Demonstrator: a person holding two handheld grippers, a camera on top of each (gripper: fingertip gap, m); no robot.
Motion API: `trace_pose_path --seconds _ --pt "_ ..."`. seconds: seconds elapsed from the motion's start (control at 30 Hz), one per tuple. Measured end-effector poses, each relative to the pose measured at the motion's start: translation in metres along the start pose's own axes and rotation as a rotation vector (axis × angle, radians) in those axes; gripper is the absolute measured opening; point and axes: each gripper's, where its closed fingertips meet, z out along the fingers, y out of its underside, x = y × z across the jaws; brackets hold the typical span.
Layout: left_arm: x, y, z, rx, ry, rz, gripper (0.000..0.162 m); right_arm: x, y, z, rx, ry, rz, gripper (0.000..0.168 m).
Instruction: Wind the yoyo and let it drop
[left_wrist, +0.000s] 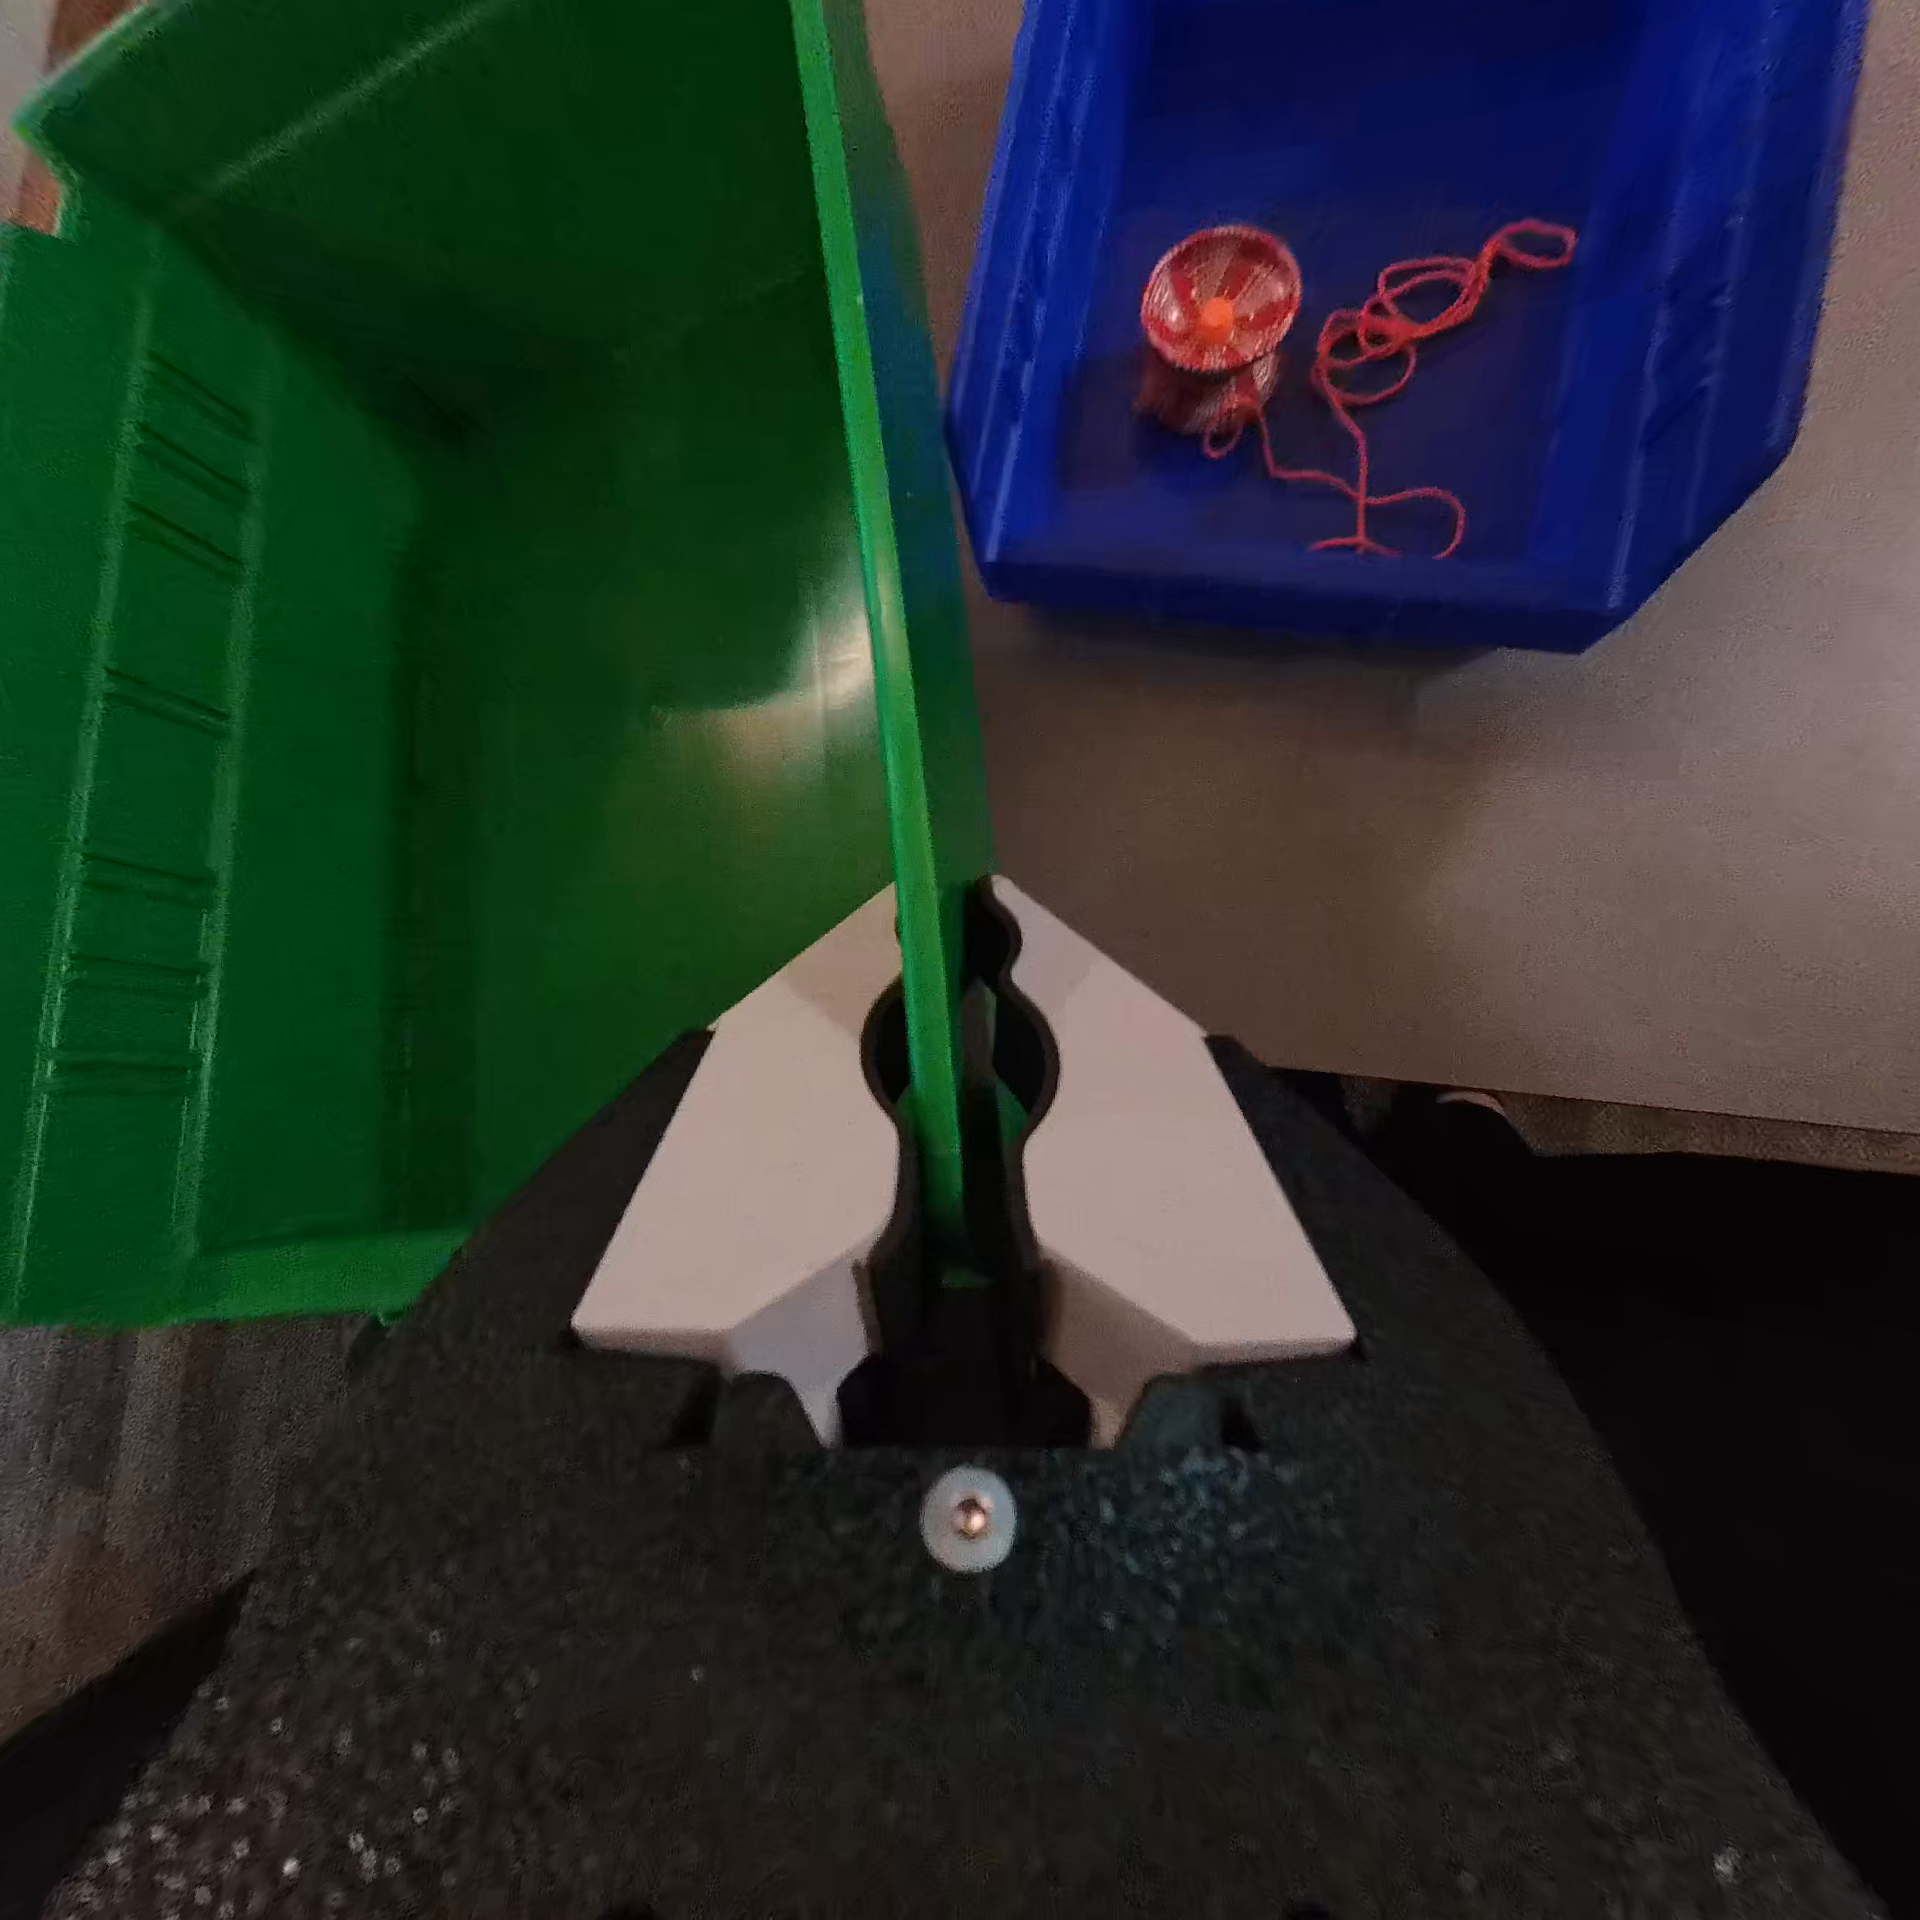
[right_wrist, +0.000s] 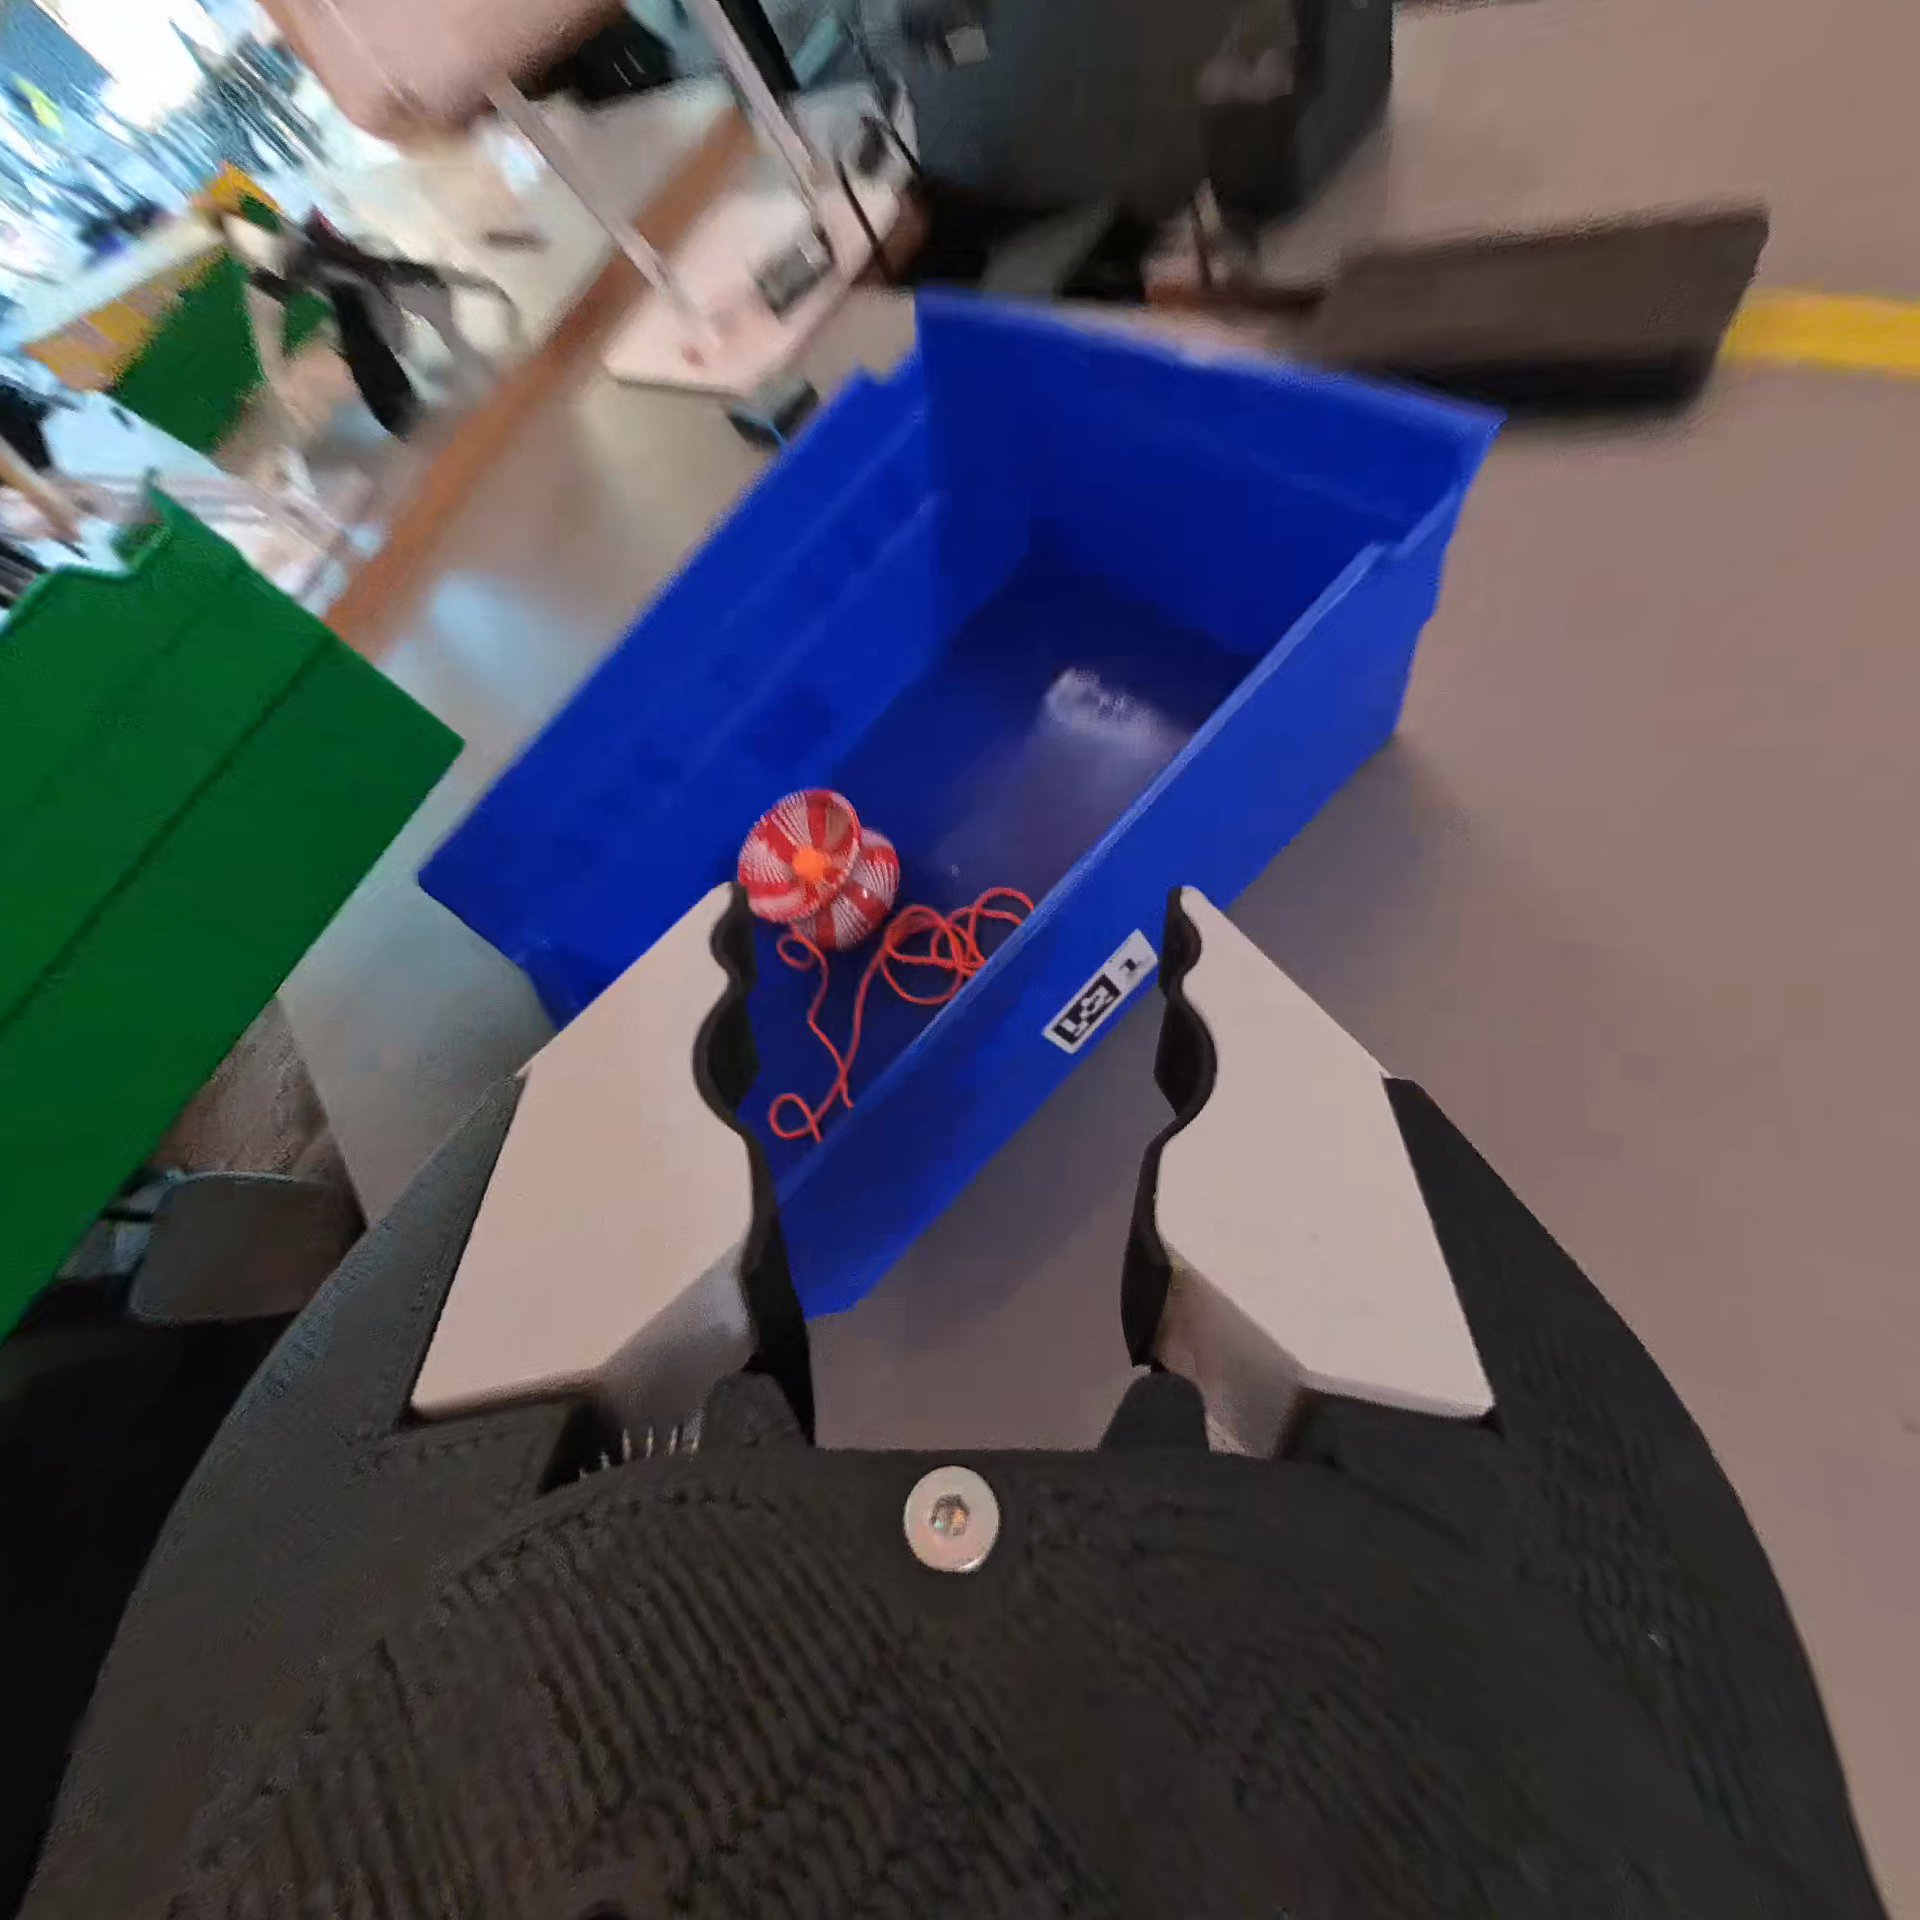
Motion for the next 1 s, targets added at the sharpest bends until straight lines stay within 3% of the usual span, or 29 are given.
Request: trace_pose_path --seconds 0.13,0.33,0.43,0.57,1.0 --pt "-0.024 -0.030 -0.027 0.049 -0.078 -0.017 0.004 0.003 -0.026 -0.040 0.087 -0.010 -0.103 0.079" --pt "-0.019 -0.099 -0.055 0.177 -0.090 0.015 0.003 0.048 -0.042 -0.114 0.180 0.032 -0.017 0.079" --pt "0.012 -0.136 -0.054 0.232 -0.069 0.101 0.003 0.068 -0.041 -0.145 0.218 0.070 0.028 0.078" --pt "0.070 -0.176 -0.046 0.303 0.074 0.189 0.003 0.090 -0.034 -0.182 0.251 0.121 0.054 0.077" --pt "0.233 -0.237 -0.037 0.372 0.386 0.448 0.004 0.159 -0.009 -0.340 0.380 0.451 0.025 0.077"
